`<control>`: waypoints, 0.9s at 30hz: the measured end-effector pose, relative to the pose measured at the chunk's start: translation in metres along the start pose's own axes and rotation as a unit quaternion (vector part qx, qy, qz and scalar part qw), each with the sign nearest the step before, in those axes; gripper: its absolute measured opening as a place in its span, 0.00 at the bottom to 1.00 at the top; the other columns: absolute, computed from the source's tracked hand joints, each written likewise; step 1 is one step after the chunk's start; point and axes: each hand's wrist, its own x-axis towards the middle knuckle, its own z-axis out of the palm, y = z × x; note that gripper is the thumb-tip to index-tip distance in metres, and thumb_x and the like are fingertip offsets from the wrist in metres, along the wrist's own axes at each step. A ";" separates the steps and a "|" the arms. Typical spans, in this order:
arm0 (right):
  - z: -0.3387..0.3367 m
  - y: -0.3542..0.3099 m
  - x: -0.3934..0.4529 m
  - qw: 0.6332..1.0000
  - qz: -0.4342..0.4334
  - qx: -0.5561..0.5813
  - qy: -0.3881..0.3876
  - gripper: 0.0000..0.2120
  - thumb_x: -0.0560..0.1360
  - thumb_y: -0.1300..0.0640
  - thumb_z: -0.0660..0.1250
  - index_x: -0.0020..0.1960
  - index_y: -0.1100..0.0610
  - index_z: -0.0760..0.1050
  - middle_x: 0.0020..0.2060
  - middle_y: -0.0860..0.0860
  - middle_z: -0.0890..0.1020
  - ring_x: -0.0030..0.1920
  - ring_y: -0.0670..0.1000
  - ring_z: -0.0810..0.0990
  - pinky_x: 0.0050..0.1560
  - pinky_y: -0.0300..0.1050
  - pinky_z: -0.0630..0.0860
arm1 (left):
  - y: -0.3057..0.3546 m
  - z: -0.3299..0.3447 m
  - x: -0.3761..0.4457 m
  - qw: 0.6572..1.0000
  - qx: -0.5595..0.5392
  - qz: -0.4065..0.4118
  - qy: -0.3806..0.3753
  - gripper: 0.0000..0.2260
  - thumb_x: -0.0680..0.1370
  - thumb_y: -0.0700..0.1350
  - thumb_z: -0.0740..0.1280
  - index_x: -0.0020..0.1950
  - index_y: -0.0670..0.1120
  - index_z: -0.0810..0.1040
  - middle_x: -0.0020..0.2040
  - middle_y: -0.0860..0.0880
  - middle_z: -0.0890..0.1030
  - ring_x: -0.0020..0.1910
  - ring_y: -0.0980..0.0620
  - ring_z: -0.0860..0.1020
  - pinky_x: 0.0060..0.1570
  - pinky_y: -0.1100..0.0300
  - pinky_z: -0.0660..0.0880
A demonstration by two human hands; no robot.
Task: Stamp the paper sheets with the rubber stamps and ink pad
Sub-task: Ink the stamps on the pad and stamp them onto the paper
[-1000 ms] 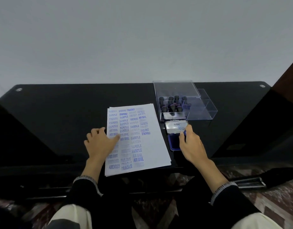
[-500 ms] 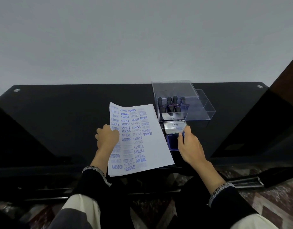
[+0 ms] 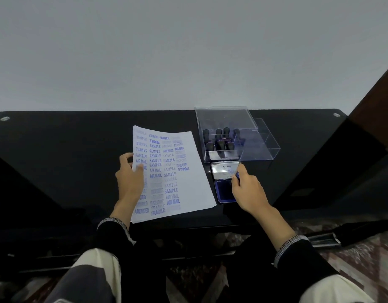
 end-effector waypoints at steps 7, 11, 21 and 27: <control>0.001 0.001 0.002 1.000 0.003 -0.009 0.004 0.05 0.81 0.57 0.55 0.46 0.57 0.62 0.30 0.51 0.71 0.28 0.52 0.69 0.26 0.45 0.59 | -0.010 -0.003 0.000 0.978 0.198 0.050 -0.043 0.18 0.80 0.48 0.64 0.69 0.50 0.69 0.57 0.51 0.75 0.66 0.45 0.66 0.67 0.49 0.58; 0.001 0.001 0.005 1.000 0.003 -0.011 0.003 0.04 0.81 0.58 0.55 0.47 0.57 0.63 0.30 0.51 0.71 0.28 0.51 0.69 0.27 0.45 0.59 | -0.011 -0.010 -0.005 0.972 0.211 0.078 -0.072 0.21 0.79 0.43 0.63 0.72 0.52 0.67 0.52 0.56 0.72 0.66 0.45 0.63 0.68 0.47 0.55; 0.007 0.009 -0.006 0.997 -0.049 -0.028 0.055 0.06 0.81 0.58 0.57 0.46 0.56 0.61 0.26 0.48 0.70 0.28 0.54 0.73 0.32 0.43 0.58 | -0.023 0.002 -0.006 0.962 0.263 0.073 -0.011 0.21 0.81 0.45 0.61 0.74 0.47 0.67 0.67 0.45 0.71 0.68 0.44 0.61 0.67 0.49 0.59; 0.003 0.008 0.009 1.000 -0.027 0.000 0.013 0.05 0.80 0.60 0.56 0.45 0.57 0.63 0.27 0.51 0.71 0.30 0.58 0.71 0.36 0.46 0.61 | -0.025 0.011 -0.009 0.957 0.279 0.076 0.005 0.21 0.81 0.46 0.62 0.73 0.46 0.68 0.66 0.45 0.70 0.67 0.44 0.60 0.68 0.49 0.56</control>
